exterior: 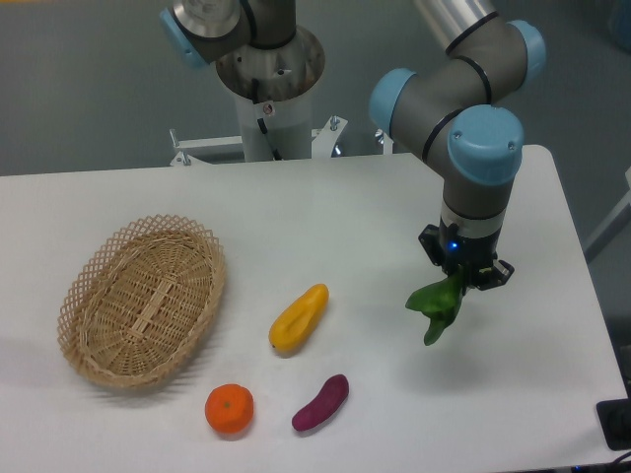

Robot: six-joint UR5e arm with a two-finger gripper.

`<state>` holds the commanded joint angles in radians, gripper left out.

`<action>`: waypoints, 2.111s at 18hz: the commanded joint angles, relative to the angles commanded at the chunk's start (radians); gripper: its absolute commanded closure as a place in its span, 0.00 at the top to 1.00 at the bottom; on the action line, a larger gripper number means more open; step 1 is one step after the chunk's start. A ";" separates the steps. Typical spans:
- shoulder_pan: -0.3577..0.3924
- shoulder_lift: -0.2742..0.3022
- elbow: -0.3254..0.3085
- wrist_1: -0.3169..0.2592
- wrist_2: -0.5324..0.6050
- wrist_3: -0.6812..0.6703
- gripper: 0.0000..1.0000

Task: Place the green vegetable on the table
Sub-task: 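Carry the held green bok choy toward the yellow mango, lowering it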

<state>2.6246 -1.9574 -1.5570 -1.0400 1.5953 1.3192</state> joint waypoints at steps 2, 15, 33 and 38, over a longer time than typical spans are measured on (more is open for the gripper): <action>0.000 -0.002 0.000 0.000 0.000 0.000 0.23; -0.011 0.040 -0.075 -0.018 -0.011 -0.017 0.22; -0.018 0.284 -0.512 0.003 -0.078 0.365 0.27; -0.063 0.305 -0.572 0.003 -0.120 0.368 0.38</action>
<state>2.5618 -1.6521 -2.1291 -1.0370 1.4757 1.6874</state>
